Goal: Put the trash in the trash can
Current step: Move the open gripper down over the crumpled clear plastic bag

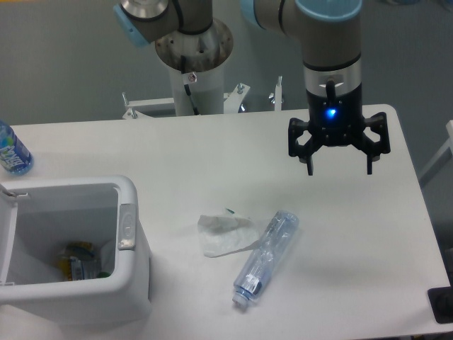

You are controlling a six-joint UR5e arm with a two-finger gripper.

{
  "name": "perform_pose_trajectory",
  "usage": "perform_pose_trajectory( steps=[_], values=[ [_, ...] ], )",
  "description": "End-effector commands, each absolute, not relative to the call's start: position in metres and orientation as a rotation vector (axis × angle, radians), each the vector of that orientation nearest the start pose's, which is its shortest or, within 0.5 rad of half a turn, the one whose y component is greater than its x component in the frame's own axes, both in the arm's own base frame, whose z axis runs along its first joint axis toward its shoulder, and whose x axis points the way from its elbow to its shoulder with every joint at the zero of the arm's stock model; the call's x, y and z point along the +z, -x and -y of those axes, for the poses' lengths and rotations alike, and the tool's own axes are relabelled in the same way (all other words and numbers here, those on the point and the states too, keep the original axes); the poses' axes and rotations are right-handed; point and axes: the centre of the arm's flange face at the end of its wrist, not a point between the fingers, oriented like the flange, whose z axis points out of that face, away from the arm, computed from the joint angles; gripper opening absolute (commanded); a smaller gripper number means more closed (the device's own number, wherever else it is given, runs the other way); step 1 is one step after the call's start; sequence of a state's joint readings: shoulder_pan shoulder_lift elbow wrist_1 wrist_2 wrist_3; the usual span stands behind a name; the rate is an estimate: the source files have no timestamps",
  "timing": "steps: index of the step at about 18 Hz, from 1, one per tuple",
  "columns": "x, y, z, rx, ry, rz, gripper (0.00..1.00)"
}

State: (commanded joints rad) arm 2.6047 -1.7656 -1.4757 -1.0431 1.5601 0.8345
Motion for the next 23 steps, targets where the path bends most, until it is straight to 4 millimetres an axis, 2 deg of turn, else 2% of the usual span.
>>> perform_pose_trajectory(
  steps=[6, 11, 16, 17, 19, 23],
  values=[
    [0.483, 0.437, -0.430, 0.457, 2.828, 0.271, 1.00],
    [0.455, 0.423, -0.432, 0.411, 2.864, 0.266, 1.00],
    [0.433, 0.402, -0.452, 0.352, 2.889, 0.186, 1.00],
    [0.422, 0.393, -0.456, 0.331, 2.906, 0.147, 1.00],
    [0.397, 0.377, -0.462, 0.309, 2.949, -0.091, 1.00],
    [0.355, 0.355, -0.462, 0.241, 2.982, -0.444, 1.00]
  ],
)
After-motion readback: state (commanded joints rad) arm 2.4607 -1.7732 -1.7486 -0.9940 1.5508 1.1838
